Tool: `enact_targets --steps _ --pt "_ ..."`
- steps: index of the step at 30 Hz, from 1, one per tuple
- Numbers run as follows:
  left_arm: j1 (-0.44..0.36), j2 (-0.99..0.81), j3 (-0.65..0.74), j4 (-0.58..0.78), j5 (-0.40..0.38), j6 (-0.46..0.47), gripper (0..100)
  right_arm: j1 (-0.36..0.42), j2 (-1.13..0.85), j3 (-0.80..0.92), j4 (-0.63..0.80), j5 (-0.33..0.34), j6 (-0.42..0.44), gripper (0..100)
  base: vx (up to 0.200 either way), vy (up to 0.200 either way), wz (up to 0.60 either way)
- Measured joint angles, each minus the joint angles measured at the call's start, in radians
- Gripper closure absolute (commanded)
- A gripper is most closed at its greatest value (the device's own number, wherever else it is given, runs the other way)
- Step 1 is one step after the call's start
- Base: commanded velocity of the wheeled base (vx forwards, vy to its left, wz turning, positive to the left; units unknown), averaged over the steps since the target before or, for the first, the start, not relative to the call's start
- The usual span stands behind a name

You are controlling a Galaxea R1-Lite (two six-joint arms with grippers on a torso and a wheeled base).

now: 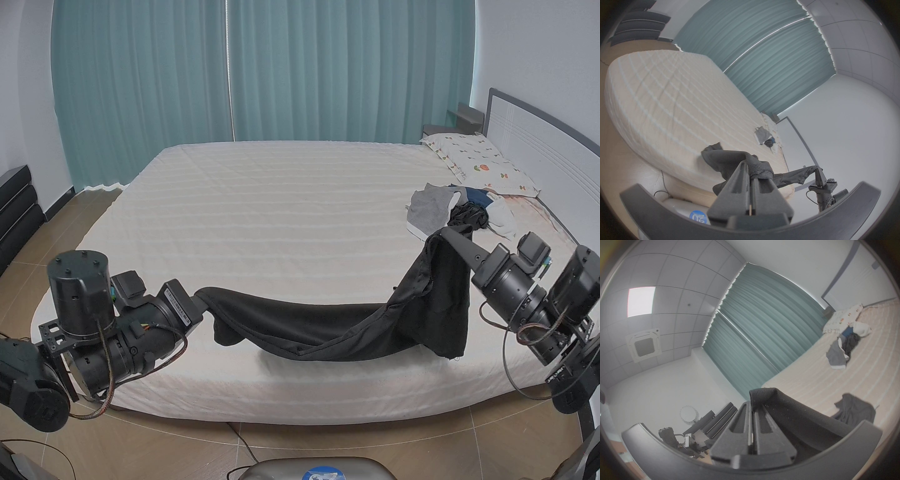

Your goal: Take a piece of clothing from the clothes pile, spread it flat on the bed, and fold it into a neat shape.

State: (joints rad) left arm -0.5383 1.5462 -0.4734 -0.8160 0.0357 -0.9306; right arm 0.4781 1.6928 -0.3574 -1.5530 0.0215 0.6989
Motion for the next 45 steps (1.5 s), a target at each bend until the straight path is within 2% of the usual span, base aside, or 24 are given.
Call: enact_targets --steps 5,15,19,26,34,40,45 --pt "-0.013 -0.066 -0.048 0.053 0.003 0.030 100 -0.001 -0.114 -0.006 0.034 0.032 -0.039 100 0.000 0.000 0.00" --pt "-0.022 -0.162 -0.297 0.409 0.009 0.039 100 -0.021 -0.352 -0.236 0.422 0.058 -0.050 100 0.000 0.000 0.00" --pt "-0.015 -0.168 -0.436 0.531 0.009 -0.005 100 -0.067 -0.396 -0.380 0.551 0.077 -0.021 100 0.000 0.000 0.00" --pt "0.033 -0.087 -0.671 0.679 0.000 -0.102 100 -0.212 -0.350 -0.666 0.757 0.102 0.071 100 0.000 0.000 0.00" --pt "0.102 0.126 -0.819 0.723 -0.007 -0.140 100 -0.323 -0.125 -0.860 0.818 0.103 0.103 100 0.150 0.000 0.00" --pt "0.146 0.274 -0.910 0.719 -0.007 -0.150 100 -0.347 0.041 -0.961 0.809 0.089 0.106 100 0.200 0.000 0.00" --pt "0.176 0.380 -0.976 0.682 -0.007 -0.156 100 -0.351 0.156 -0.995 0.718 0.082 0.097 100 0.200 0.000 0.00"
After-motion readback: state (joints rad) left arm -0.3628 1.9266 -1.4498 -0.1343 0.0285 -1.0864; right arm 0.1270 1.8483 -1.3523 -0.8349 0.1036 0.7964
